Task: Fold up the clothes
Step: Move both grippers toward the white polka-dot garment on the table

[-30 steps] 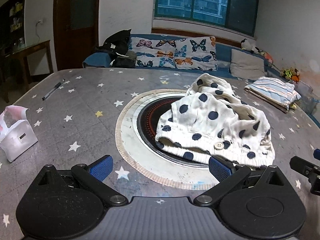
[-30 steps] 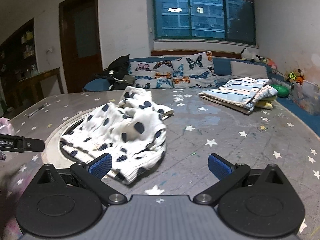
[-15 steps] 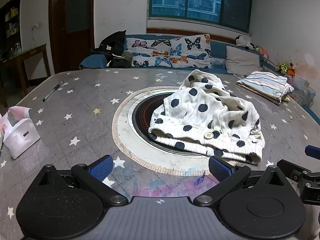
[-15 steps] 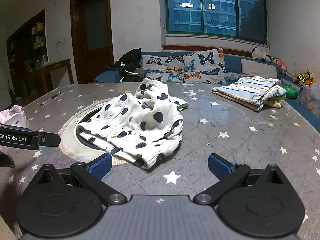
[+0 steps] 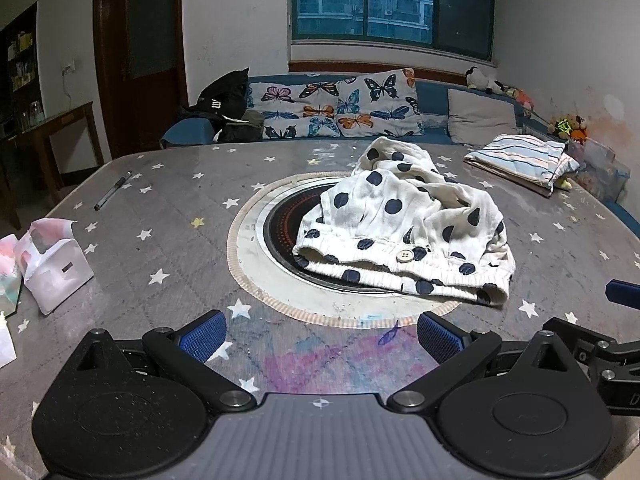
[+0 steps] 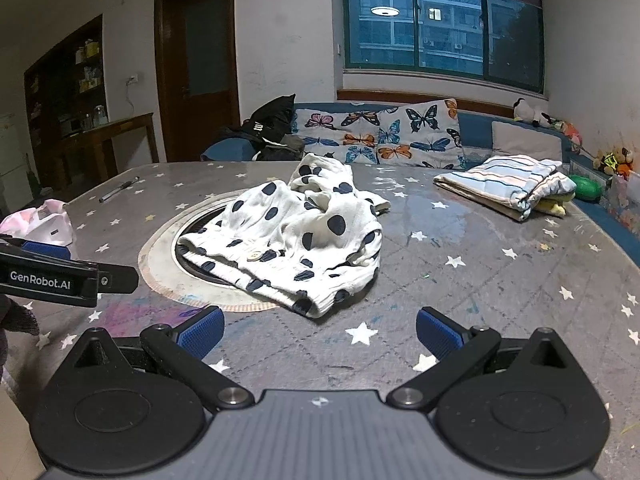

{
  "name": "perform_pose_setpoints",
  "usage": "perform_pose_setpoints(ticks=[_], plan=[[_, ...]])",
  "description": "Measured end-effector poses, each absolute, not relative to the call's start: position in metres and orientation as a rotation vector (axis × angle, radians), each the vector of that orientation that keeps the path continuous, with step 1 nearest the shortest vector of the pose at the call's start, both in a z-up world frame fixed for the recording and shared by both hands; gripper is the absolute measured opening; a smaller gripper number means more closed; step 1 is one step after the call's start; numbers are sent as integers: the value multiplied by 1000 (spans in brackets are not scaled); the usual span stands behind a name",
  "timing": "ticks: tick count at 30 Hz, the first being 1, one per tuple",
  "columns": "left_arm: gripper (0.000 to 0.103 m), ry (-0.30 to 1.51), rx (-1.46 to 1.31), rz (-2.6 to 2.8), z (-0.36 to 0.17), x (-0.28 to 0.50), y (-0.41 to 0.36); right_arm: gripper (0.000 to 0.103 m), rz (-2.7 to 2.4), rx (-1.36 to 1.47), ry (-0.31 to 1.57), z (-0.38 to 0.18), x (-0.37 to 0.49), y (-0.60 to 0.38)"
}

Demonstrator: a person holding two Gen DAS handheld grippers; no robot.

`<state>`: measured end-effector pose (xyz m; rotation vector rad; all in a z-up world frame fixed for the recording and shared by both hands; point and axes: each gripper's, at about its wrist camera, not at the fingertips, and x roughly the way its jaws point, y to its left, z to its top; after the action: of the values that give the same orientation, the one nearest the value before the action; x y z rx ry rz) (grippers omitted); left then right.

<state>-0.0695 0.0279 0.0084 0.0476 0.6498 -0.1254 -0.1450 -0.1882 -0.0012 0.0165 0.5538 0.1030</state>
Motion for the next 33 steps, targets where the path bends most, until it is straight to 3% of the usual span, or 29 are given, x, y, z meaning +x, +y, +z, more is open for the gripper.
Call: perform_pose_setpoints(ticks=[33], plan=[[103,701,77,-192,11,-34,4,103,100,-31,631,-3,-109,-187]])
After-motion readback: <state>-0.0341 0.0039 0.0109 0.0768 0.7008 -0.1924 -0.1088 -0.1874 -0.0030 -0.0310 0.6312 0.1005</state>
